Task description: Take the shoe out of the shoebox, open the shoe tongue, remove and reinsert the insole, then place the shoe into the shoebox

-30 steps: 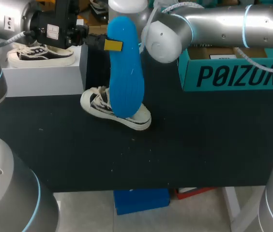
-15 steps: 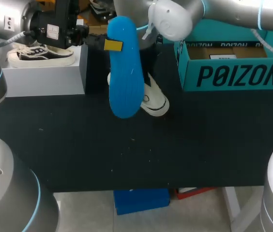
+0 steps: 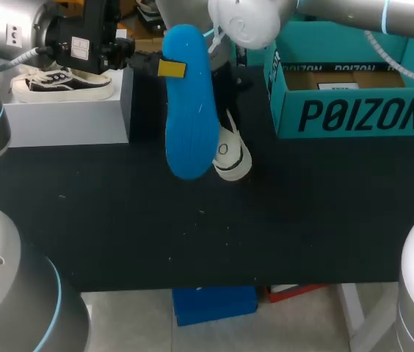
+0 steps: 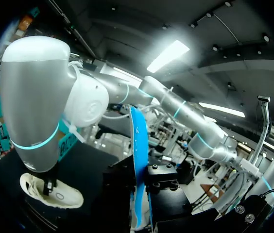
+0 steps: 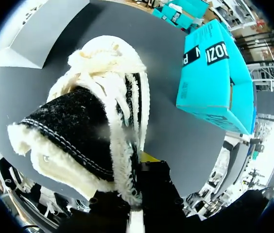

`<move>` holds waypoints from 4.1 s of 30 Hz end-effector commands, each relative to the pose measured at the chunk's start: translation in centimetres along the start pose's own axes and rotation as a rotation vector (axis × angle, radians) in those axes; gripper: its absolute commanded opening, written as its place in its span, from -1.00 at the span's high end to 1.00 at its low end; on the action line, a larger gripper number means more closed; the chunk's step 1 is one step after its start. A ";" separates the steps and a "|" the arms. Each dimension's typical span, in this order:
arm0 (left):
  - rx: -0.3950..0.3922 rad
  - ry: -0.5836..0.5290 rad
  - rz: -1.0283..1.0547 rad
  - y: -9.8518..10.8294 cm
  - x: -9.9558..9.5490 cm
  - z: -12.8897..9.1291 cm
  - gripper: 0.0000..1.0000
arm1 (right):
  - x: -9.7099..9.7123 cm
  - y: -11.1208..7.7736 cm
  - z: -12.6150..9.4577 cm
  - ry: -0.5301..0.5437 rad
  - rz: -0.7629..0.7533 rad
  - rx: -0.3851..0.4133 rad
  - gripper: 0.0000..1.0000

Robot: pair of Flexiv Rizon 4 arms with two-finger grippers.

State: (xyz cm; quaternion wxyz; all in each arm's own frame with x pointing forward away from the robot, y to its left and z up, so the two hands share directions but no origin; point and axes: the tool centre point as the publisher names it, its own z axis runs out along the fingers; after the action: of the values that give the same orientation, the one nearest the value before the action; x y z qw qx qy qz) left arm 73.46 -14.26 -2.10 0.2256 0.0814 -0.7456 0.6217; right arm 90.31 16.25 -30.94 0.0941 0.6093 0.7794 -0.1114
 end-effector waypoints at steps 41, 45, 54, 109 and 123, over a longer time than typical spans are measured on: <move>0.002 -0.002 0.001 0.1 0.0 0.1 1.00 | 6.4 -2.3 5.3 0.083 0.283 -0.020 1.00; 0.002 -0.002 0.001 0.1 0.0 0.1 1.00 | 6.6 -2.2 6.2 0.087 0.280 -0.015 1.00; 0.002 -0.002 0.001 0.1 0.0 0.1 1.00 | 6.4 -2.4 7.7 0.104 0.286 -0.045 1.00; 0.002 -0.002 0.001 0.1 0.0 0.1 1.00 | -1.7 -4.3 -2.8 0.771 0.371 -0.168 -1.00; -0.107 -0.194 0.427 0.8 0.7 0.8 1.00 | -1.9 -4.1 -3.4 0.858 0.400 -0.210 -1.00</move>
State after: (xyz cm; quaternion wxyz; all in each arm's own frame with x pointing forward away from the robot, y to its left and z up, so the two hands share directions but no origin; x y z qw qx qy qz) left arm 73.51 -15.07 -2.61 0.1357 0.0201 -0.7771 0.6142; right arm 87.19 14.98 -26.64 -0.1429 0.7295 0.6296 0.2258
